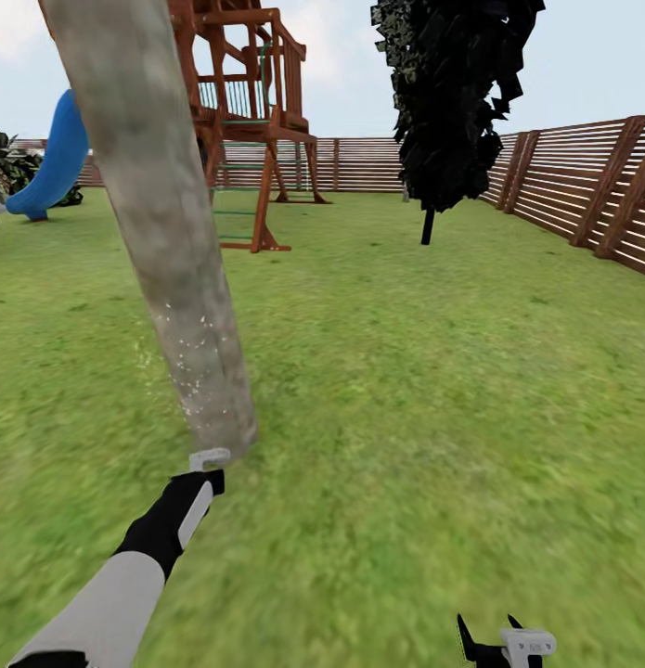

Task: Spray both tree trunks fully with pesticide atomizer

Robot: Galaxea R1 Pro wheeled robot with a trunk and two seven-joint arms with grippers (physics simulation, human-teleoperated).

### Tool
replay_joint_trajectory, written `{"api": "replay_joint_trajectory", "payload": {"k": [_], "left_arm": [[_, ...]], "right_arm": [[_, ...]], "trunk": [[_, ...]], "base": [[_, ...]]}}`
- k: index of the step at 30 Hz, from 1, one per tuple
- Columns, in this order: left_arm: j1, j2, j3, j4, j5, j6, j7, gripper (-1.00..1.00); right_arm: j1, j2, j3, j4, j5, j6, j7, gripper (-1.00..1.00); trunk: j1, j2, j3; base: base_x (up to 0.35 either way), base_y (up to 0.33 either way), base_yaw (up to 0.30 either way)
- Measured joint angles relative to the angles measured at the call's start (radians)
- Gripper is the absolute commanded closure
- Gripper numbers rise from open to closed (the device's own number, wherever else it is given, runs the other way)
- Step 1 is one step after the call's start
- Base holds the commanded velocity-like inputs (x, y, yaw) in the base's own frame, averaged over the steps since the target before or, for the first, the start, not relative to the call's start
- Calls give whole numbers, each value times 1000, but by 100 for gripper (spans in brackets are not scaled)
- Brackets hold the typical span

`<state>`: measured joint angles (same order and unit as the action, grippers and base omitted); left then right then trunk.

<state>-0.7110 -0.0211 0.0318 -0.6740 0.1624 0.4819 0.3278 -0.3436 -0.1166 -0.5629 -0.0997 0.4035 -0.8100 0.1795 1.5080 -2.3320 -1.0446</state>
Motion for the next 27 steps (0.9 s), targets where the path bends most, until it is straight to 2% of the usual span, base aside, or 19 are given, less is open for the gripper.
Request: {"api": "replay_joint_trajectory", "payload": {"k": [3,6,10,20,27], "left_arm": [[1,2,1,40,1,-75,1,100],[1,0,-1,47,3,-94,2,100],[1,-2,-1,48,3,-97,3,100],[1,0,-1,48,3,-98,3,100],[1,0,-1,48,3,-97,3,100]], "right_arm": [[0,0,0,0,0,0,0,-100],[0,0,0,0,0,0,0,-100],[0,0,0,0,0,0,0,-100],[0,0,0,0,0,0,0,-100],[0,0,0,0,0,0,0,-100]], "trunk": [[0,0,0],[0,0,0],[0,0,0],[0,0,0],[0,0,0]], "base": [[129,-264,62],[131,-264,227],[125,-264,240],[115,-264,17],[87,-269,248]]}}
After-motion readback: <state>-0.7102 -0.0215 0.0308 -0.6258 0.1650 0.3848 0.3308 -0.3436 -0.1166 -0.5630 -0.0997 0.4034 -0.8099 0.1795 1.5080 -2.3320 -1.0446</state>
